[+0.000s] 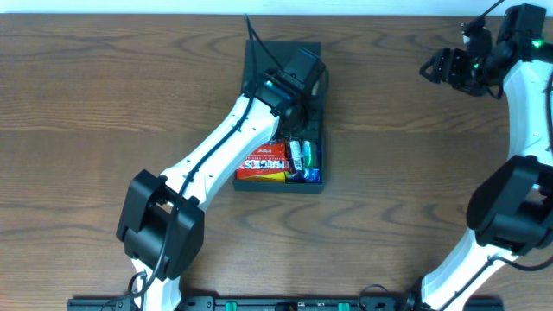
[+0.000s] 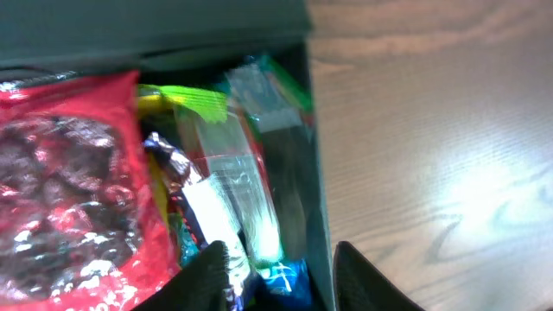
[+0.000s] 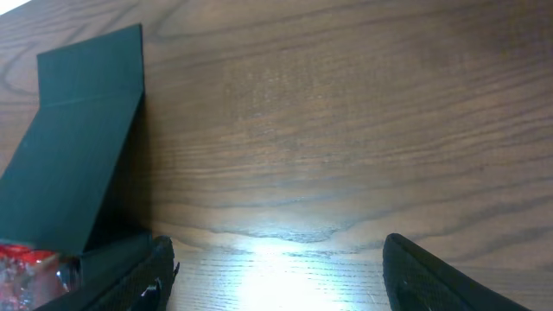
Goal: Pack container
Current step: 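Insert the red-and-green bar into the box and withdraw the left gripper, then move both grippers to the edges of the raised box lid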
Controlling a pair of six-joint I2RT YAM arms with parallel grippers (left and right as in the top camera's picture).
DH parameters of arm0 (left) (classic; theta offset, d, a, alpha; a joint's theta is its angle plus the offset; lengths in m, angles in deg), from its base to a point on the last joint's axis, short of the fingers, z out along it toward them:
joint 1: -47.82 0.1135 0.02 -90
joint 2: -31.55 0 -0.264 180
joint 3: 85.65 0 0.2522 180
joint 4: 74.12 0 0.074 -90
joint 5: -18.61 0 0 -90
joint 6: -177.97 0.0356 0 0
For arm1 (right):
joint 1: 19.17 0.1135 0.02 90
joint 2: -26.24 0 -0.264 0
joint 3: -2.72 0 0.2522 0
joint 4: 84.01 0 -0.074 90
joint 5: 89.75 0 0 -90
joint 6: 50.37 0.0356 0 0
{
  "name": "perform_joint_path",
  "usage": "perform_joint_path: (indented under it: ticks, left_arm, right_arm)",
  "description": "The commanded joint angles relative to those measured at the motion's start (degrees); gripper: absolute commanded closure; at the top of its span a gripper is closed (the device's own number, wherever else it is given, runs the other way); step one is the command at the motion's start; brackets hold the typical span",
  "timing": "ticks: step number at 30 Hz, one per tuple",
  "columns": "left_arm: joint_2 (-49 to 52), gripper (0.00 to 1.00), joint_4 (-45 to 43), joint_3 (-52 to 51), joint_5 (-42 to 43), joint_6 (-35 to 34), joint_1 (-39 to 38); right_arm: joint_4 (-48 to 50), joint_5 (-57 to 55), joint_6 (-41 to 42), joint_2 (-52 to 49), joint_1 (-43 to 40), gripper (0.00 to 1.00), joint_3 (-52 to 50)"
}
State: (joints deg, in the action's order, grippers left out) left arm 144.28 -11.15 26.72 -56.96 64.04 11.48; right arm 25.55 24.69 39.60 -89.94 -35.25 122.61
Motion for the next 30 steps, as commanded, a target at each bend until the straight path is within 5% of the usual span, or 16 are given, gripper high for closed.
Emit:
perform_joint_path:
  ticks: [1,7,8,9,11,12,13,19,23,30]
  left_arm:
    - [-0.5,0.48,0.2,0.1,-0.1,-0.1,-0.1]
    - [-1.0,0.47,0.2,1.5,-5.8,-0.1,2.2]
    - [-1.3,0.47,0.2,2.5,-8.7,-0.1,3.3]
    - [-1.6,0.50,0.2,3.2,-10.6,0.0,4.1]
    - [-2.3,0.76,-0.7,4.9,-16.3,0.9,6.9]
    - [-2.5,0.91,-2.4,5.2,-17.6,3.8,8.5]
    - [-2.5,0.94,-4.3,5.2,-17.6,8.3,10.4]
    - [-1.6,0.94,-6.5,5.0,-17.6,19.2,18.9]
    - [0.3,0.94,-7.7,5.0,-15.8,15.2,23.1]
    - [11.5,0.94,-9.1,5.0,4.0,8.3,29.7]
  right_arm:
    - [-0.1,1.5,-2.2,1.6,0.0,0.23,1.1]
    - [-1.6,1.6,-2.4,1.6,0.1,0.23,1.1]
    - [-2.0,2.0,-2.7,1.6,0.3,0.30,1.1]
    - [-2.2,2.6,-3.1,1.6,0.6,0.43,1.0]
    - [-2.3,5.0,-3.9,1.6,1.6,0.98,0.9]
    - [-2.3,5.7,-4.1,1.6,2.4,0.99,0.9]
    - [-2.2,6.7,-5.4,1.5,3.5,0.99,0.7]
    - [-0.6,8.5,-6.2,-0.1,9.6,0.98,-3.2]
    - [4.4,13.7,-2.5,-2.1,12.5,0.99,-6.7]
    - [12.1,16.1,5.3,-6.6,15.8,0.98,-9.5]
